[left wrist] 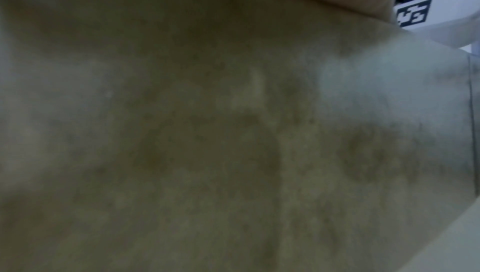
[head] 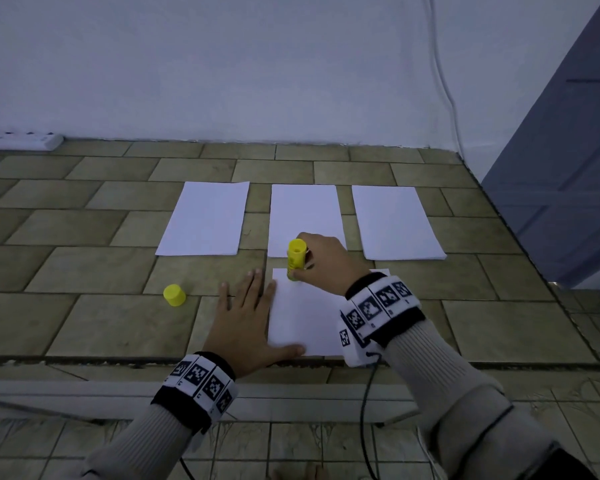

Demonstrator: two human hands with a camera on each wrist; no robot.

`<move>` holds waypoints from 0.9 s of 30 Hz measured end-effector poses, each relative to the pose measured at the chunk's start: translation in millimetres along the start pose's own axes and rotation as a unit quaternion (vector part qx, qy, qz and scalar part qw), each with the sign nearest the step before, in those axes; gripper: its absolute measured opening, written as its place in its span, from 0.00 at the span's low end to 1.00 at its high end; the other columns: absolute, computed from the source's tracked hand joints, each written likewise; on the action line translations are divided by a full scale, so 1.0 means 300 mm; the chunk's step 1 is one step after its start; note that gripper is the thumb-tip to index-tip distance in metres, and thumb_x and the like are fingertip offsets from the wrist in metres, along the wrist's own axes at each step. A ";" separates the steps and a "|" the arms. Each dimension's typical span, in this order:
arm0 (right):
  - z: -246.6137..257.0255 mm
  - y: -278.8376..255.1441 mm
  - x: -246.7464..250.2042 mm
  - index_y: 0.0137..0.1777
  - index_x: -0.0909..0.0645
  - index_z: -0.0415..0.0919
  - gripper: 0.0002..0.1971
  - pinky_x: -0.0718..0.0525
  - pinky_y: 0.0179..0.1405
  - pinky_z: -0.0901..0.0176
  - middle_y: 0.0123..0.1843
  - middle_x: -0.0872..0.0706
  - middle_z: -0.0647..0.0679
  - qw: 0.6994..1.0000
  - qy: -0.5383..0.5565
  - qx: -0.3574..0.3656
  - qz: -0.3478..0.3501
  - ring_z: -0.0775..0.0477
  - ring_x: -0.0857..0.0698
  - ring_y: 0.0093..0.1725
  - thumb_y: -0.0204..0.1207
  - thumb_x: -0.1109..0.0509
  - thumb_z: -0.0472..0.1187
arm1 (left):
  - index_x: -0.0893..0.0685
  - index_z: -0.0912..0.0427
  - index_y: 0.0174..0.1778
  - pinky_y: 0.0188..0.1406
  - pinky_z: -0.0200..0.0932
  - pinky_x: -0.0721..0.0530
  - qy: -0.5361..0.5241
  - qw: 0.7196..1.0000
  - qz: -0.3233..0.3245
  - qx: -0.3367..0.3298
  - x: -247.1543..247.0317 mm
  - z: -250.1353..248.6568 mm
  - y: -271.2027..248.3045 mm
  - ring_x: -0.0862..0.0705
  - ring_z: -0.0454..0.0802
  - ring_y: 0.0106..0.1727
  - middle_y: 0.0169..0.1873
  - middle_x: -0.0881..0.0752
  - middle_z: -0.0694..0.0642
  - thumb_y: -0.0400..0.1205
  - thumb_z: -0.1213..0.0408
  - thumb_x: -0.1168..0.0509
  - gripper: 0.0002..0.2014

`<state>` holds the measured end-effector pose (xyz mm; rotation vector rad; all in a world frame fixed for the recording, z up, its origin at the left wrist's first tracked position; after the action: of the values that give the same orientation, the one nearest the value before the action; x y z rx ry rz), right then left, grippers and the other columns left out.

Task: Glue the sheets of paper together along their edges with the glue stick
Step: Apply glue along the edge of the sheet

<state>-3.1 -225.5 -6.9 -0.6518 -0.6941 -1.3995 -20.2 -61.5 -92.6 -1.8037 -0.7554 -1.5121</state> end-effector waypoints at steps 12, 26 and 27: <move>-0.074 -0.328 0.031 0.47 0.17 0.40 0.09 0.13 0.45 0.56 0.45 0.13 0.53 0.992 0.116 0.014 0.055 0.55 0.14 0.43 0.69 0.23 0.37 | 0.59 0.55 0.86 0.81 0.68 0.66 0.020 1.000 0.010 0.012 -0.003 0.000 0.003 0.66 0.53 0.85 0.85 0.63 0.58 0.60 0.13 0.72 0.64; -0.084 -0.217 0.071 0.43 0.18 0.34 0.04 0.13 0.47 0.52 0.47 0.13 0.42 0.995 0.091 0.029 0.034 0.48 0.14 0.45 0.70 0.26 0.31 | 0.60 0.55 0.86 0.80 0.66 0.69 0.019 1.000 0.015 0.013 0.000 0.000 0.000 0.68 0.52 0.85 0.85 0.65 0.58 0.59 0.13 0.72 0.65; -0.093 -0.194 0.079 0.42 0.18 0.33 0.05 0.13 0.48 0.52 0.46 0.12 0.41 0.995 0.092 0.020 0.027 0.47 0.13 0.46 0.69 0.25 0.30 | 0.59 0.55 0.86 0.80 0.66 0.69 0.015 1.000 0.011 0.013 -0.002 0.001 0.000 0.67 0.52 0.85 0.85 0.64 0.58 0.60 0.13 0.71 0.64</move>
<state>-58.6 -265.9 -6.5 -0.4983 -0.5535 -1.3730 -20.1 -61.2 -93.3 -1.7605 -0.7347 -1.5047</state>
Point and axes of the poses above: each hand's wrist, its own y-axis towards the middle knuckle, its own x-axis out of the back of the hand, z = x × y, the point moved 5 cm from there along y, towards the middle knuckle
